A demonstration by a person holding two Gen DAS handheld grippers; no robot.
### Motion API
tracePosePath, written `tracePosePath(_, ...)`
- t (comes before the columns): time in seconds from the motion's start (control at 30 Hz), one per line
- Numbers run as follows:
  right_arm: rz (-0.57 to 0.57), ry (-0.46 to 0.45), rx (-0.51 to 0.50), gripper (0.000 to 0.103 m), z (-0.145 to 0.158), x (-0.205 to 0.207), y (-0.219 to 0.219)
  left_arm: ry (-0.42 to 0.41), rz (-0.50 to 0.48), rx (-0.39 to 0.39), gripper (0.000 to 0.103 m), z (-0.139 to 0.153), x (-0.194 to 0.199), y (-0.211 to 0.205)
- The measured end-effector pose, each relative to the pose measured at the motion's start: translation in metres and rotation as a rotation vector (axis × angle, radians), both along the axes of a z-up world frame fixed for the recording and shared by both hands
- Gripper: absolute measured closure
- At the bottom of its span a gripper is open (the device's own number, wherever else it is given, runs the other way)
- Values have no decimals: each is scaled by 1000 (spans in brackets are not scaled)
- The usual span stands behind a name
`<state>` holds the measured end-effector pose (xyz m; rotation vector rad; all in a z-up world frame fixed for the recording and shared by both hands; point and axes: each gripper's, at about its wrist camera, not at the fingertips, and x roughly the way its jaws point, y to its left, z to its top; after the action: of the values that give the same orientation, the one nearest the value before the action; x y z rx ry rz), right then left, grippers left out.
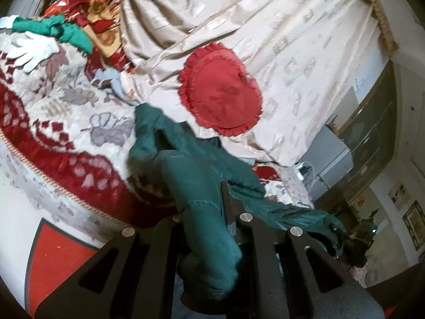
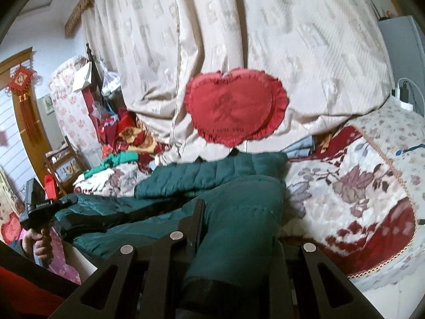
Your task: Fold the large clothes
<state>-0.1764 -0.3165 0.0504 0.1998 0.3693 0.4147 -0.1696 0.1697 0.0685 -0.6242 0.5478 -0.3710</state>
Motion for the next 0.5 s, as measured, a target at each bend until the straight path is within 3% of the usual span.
tracePosePath(0.2, -9, 30, 29, 86, -7, 16, -6, 58, 59, -17, 94, -10, 32, -3)
tracePosePath(0.5, -52, -7, 44, 86, 9, 45, -4, 3, 175, -21, 94, 4, 63, -2)
